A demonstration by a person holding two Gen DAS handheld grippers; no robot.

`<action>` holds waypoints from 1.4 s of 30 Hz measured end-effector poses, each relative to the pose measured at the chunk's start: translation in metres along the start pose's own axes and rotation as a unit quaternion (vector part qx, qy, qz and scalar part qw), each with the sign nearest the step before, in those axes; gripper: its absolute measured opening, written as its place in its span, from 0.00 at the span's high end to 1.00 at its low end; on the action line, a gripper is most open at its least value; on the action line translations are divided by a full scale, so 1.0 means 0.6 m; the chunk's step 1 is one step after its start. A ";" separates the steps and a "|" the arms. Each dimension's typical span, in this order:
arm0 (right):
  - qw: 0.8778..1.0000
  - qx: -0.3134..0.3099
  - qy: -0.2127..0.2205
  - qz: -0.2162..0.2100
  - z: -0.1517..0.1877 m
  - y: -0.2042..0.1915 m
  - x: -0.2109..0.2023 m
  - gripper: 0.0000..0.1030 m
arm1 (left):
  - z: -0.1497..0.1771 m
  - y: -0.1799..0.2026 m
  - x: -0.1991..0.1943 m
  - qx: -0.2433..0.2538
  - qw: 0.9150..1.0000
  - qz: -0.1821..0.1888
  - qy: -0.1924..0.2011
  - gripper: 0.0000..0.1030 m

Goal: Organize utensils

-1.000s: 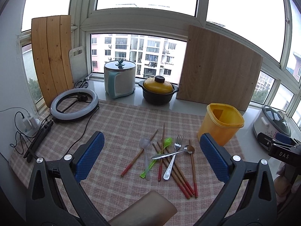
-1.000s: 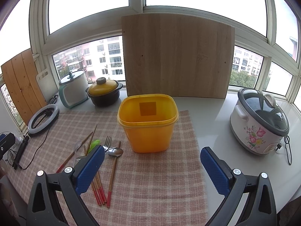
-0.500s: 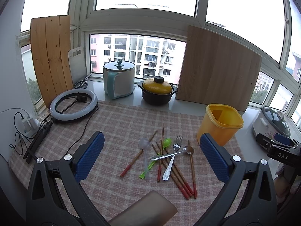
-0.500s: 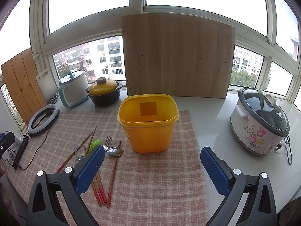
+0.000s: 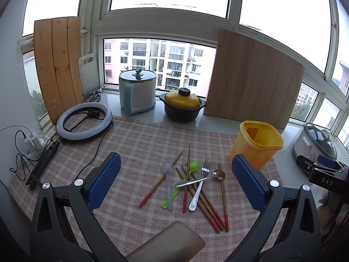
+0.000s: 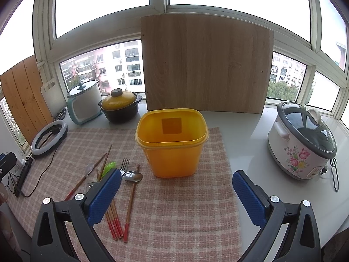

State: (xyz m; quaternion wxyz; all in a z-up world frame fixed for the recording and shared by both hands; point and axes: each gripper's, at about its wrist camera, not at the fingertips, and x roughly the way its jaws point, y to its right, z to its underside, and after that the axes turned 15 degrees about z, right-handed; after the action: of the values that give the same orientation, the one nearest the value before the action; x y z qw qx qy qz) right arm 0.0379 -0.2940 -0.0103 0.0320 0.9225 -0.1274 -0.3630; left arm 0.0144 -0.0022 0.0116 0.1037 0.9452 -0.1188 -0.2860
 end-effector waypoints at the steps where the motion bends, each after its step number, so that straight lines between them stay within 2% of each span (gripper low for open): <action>1: 1.000 0.000 -0.001 0.000 -0.001 -0.001 0.002 0.00 | 0.000 0.000 0.000 -0.001 1.000 0.000 0.000 0.00; 17: 1.000 -0.003 -0.020 0.011 0.003 -0.020 0.014 0.00 | -0.003 0.001 -0.001 -0.002 1.000 0.002 -0.009 0.00; 24: 1.000 0.006 -0.027 0.015 0.007 -0.027 0.026 0.00 | -0.001 -0.046 0.012 -0.003 1.000 0.002 -0.021 0.00; 26: 1.000 0.010 -0.024 0.007 0.010 -0.030 0.029 0.01 | -0.003 -0.057 0.015 -0.005 1.000 0.003 -0.026 0.00; 30: 0.999 0.037 -0.015 -0.036 0.020 -0.029 0.036 0.01 | -0.005 -0.093 0.023 -0.014 0.999 0.009 -0.039 0.00; 33: 0.998 0.045 -0.025 -0.041 0.028 -0.034 0.048 0.01 | -0.005 -0.115 0.031 -0.017 0.999 0.019 -0.048 0.00; 35: 0.998 0.037 -0.039 -0.042 0.033 -0.042 0.059 0.05 | -0.004 -0.128 0.037 -0.016 0.998 0.023 -0.056 0.00; 38: 0.997 0.020 -0.059 -0.039 0.039 -0.056 0.073 0.08 | -0.004 -0.148 0.053 -0.020 0.997 0.034 -0.070 0.06; 42: 0.994 0.012 -0.091 -0.052 0.053 -0.068 0.096 0.12 | 0.004 -0.174 0.086 -0.038 0.992 0.060 -0.101 0.22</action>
State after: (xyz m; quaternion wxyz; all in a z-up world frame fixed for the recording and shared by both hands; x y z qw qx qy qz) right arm 0.0656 -0.2682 -0.0777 -0.0098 0.8911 -0.0856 -0.4455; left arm 0.0720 0.0819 -0.0443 0.1439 0.8979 -0.1746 -0.3776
